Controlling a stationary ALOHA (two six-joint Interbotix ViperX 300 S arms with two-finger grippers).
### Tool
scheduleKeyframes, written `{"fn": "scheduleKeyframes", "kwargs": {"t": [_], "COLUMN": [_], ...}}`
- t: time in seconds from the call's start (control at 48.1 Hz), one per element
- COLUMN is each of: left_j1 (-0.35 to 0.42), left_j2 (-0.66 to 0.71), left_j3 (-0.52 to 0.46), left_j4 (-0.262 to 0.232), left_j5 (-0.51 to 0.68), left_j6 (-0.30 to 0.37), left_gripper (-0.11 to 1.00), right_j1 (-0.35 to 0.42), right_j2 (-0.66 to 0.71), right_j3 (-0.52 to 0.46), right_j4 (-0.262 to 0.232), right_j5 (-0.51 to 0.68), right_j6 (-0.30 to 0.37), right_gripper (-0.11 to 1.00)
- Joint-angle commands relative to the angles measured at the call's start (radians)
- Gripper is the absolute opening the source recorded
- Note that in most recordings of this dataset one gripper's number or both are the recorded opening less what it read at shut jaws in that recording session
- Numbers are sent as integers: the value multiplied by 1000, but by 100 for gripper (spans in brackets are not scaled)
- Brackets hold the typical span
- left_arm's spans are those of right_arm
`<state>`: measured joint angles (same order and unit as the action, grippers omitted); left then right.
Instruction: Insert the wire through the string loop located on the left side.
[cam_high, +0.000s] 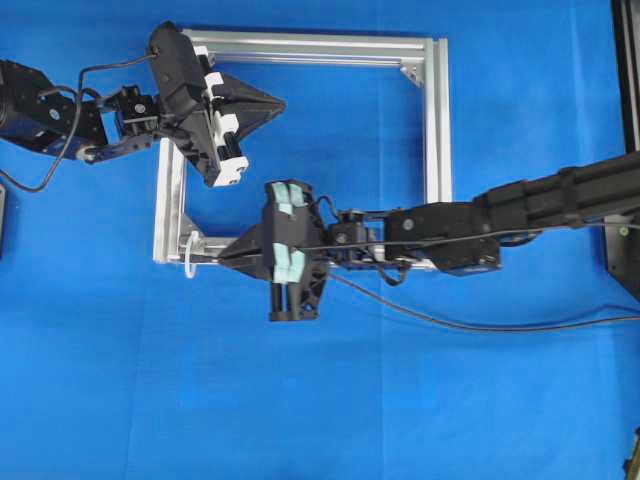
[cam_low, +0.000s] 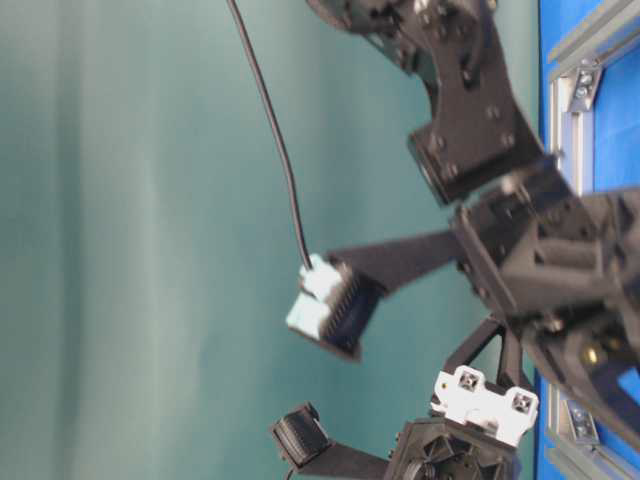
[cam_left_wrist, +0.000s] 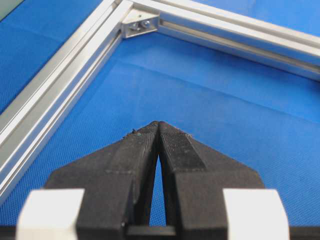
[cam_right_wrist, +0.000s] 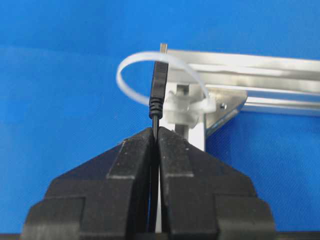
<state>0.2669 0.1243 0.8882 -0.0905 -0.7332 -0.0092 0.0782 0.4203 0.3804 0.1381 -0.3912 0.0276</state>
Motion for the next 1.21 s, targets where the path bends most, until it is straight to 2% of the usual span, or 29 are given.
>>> {"fn": "scheduleKeyframes", "kwargs": {"t": [0.0, 0.291, 0.748, 0.873, 1.185], "left_j1": [-2, -2, -2, 0, 0], "left_j2": [-31, -32, -43, -89, -272], "left_j3": [-8, -6, 11, 64, 273], "left_j4": [3, 3, 3, 3, 3], "left_j5": [-6, -6, -6, -9, -6], "left_j6": [0, 0, 2, 3, 3], "left_gripper": [0, 0, 0, 0, 0], "right_j1": [-8, -15, -17, -17, -17], "right_j2": [-3, 44, 44, 44, 44], "right_j3": [-46, -109, -109, -109, -112], "right_j4": [-2, -2, -2, 0, -2], "right_j5": [-3, 9, 23, 23, 25], "right_j6": [2, 2, 2, 2, 2], "right_gripper": [-4, -4, -4, -4, -4]}}
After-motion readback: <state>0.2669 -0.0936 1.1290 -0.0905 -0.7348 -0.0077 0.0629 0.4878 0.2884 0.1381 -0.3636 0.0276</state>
